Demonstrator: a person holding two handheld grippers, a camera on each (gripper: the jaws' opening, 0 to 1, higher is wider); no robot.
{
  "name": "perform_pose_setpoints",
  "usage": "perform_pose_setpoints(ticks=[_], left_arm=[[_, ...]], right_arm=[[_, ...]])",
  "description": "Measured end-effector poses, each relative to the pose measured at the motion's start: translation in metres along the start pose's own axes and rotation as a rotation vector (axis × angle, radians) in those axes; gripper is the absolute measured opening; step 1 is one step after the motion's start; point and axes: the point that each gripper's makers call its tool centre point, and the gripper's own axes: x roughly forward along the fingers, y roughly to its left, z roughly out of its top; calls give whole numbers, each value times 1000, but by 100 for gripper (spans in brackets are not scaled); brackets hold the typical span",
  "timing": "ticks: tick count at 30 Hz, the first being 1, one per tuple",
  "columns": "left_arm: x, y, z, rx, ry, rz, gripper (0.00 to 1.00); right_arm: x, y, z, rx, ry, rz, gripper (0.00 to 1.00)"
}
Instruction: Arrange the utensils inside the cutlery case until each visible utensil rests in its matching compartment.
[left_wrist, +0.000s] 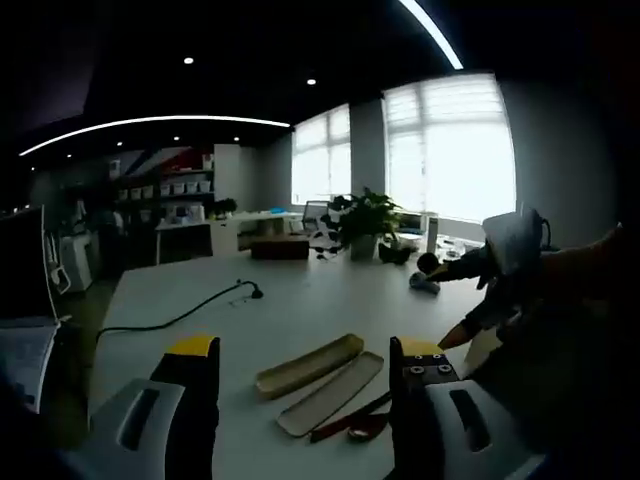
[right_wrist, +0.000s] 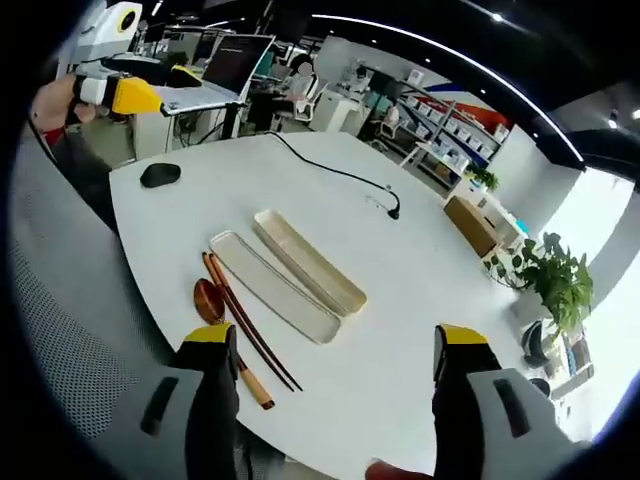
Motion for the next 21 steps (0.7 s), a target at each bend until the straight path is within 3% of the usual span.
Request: perform_pose_setpoints(ticks=[7,11,21], left_arm=[[2,0,-3,33,23,9,73],[2,3,-8,-6,39,8,73],[3,-2,-10,12,51,-6,72]], right_arm=[[1,3,0,-75,15,-5,79],[1,1,0,-66,11,-7,79],[1,2,0,-75,17,-6,80]])
